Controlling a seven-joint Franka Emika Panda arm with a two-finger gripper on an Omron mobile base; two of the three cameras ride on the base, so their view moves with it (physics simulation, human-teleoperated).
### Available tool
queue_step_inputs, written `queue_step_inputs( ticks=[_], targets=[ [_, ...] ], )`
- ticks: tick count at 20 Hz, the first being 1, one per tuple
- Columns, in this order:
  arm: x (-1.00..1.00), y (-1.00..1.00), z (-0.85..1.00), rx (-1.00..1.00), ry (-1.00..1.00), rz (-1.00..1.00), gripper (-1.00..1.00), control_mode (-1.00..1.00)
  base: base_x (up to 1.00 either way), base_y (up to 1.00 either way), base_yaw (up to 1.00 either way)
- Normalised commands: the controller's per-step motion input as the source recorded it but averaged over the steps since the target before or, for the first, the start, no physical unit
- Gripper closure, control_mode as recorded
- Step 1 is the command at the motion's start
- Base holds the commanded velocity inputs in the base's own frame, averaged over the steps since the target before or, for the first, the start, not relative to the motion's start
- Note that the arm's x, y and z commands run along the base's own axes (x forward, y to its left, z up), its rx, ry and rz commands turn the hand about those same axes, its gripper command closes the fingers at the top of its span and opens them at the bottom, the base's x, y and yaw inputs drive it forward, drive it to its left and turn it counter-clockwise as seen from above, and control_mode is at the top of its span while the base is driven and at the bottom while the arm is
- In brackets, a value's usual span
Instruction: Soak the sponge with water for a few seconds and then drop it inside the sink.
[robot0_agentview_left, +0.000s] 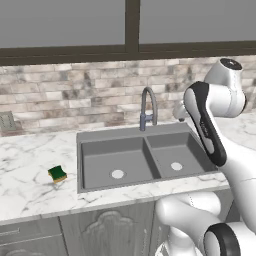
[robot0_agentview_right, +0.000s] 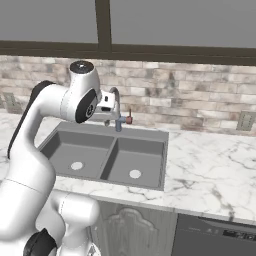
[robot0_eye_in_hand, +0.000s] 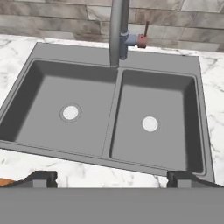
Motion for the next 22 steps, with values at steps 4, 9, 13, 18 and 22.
queue_step_inputs(
  ticks=[4,9,13,18,22],
  targets=[
    [0.24,-0.08,0.0,0.0,-0.06,0.0,-1.0,-1.0,0.0,0.0,0.0],
    [0.2,-0.06,0.0,0.0,-0.05,0.0,-1.0,-1.0,0.0,0.0,0.0],
    [0.21,-0.04,0.0,0.0,-0.08,0.0,-1.0,-1.0,0.0,0.0,0.0],
    [0.14,-0.03,0.0,0.0,-0.11,0.0,-1.0,-1.0,0.0,0.0,0.0],
    [0.03,-0.06,0.0,0.0,-0.14,0.0,-1.0,-1.0,0.0,0.0,0.0]
  ],
)
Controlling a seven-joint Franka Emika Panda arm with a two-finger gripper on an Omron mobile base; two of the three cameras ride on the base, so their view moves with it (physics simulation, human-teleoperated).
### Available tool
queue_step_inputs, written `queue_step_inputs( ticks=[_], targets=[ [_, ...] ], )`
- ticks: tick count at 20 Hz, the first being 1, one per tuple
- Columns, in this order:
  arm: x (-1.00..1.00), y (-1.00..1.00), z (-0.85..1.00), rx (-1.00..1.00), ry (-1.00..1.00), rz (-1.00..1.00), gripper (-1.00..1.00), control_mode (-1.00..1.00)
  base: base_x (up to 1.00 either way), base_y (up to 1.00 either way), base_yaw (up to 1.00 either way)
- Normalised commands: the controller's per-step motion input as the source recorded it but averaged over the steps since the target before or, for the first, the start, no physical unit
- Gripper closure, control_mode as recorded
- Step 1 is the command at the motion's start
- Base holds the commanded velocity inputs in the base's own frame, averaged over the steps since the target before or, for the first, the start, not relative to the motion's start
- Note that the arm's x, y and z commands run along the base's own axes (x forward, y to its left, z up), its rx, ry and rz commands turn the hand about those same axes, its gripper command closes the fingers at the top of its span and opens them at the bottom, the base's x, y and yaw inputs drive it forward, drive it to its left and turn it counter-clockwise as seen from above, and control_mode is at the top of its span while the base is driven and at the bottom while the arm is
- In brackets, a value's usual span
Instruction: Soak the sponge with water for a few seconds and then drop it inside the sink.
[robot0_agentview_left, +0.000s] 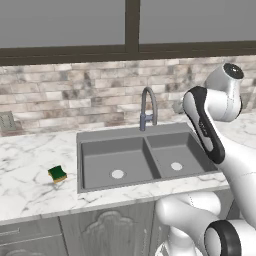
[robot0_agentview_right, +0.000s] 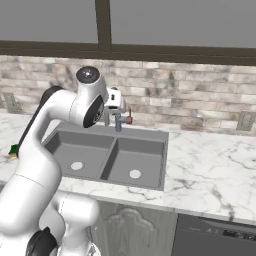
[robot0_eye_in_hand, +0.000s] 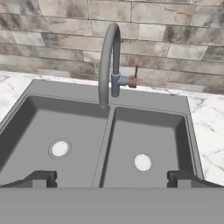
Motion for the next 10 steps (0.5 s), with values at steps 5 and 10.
queue_step_inputs(
  ticks=[5,10],
  targets=[
    [0.0,-0.04,0.0,0.0,-0.21,0.0,-1.0,-1.0,0.0,0.0,0.0],
    [0.0,-0.13,0.0,0.0,-0.13,0.02,-1.0,-1.0,0.0,0.0,0.0]
  ],
)
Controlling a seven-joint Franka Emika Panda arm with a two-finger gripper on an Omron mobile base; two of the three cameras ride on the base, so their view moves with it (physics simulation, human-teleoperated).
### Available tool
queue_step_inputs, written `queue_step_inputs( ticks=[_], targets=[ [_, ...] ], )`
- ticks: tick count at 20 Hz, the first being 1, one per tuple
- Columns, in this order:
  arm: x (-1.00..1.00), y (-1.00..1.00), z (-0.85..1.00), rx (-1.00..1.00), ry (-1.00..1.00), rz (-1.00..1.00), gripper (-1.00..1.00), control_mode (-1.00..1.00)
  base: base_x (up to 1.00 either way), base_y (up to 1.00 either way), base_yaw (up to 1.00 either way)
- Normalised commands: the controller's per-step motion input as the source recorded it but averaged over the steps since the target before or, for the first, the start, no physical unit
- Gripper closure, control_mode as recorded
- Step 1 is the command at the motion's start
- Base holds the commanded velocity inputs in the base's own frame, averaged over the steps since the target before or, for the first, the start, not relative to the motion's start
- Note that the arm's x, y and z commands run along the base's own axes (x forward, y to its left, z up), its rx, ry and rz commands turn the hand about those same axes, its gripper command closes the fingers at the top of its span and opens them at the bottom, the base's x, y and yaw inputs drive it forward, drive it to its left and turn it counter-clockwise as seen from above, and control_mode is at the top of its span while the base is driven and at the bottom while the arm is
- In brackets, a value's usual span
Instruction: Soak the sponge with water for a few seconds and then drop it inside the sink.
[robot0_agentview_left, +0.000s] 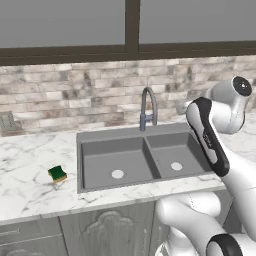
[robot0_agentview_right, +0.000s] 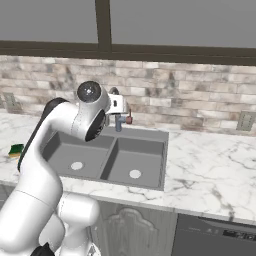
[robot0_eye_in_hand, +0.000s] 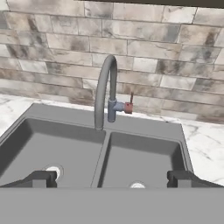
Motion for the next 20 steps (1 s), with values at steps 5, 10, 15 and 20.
queue_step_inputs(
  ticks=[5,10,15,20],
  targets=[
    [0.1,-0.07,0.0,0.02,-0.01,0.0,-1.0,-1.0,0.0,0.0,0.0],
    [0.18,-0.12,-0.17,0.07,0.0,0.0,-1.0,-1.0,0.0,0.0,0.0],
    [0.31,-0.27,-0.27,0.08,0.0,0.0,-1.0,-1.0,0.0,0.0,0.0],
    [0.27,-0.23,-0.01,0.02,0.02,0.0,-1.0,-1.0,0.0,0.0,0.0]
  ],
)
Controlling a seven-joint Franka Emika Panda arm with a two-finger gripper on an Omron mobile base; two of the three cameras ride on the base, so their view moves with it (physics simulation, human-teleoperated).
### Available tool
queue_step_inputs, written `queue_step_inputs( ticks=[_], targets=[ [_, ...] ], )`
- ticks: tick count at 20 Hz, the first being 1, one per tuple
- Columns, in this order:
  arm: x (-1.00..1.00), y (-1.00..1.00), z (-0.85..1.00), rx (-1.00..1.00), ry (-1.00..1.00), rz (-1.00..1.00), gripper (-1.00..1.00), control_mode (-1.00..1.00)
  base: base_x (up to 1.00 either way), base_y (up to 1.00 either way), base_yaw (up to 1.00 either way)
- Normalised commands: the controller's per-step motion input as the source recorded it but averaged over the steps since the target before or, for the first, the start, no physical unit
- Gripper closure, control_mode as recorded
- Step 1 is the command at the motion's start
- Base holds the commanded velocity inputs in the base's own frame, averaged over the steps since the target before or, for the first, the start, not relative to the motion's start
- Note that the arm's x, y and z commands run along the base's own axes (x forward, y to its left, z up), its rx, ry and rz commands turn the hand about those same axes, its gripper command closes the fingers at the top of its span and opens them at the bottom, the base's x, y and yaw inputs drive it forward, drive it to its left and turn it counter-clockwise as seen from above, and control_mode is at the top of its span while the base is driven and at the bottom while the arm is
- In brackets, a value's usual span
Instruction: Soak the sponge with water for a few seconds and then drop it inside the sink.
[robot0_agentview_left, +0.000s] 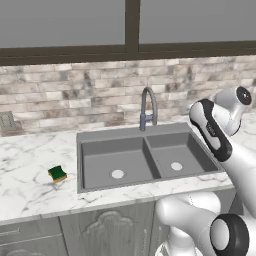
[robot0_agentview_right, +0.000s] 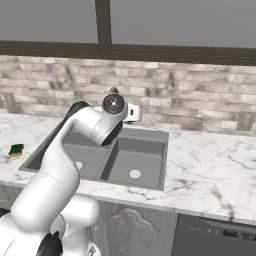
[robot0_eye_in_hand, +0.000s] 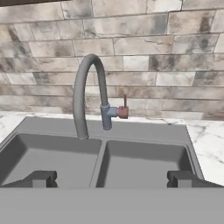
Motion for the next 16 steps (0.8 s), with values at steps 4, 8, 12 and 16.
queue_step_inputs(
  ticks=[4,8,12,16],
  targets=[
    [0.33,-0.03,0.0,0.0,0.05,0.0,-1.0,-1.0,0.0,0.0,0.0],
    [0.26,0.0,0.0,0.0,0.11,0.0,-1.0,-1.0,0.0,0.0,0.0],
    [0.18,-0.01,0.0,0.0,0.06,0.0,-1.0,-1.0,0.0,0.0,0.0],
    [0.14,-0.11,-0.07,0.0,0.0,0.0,-1.0,-1.0,0.0,0.0,0.0]
  ],
)
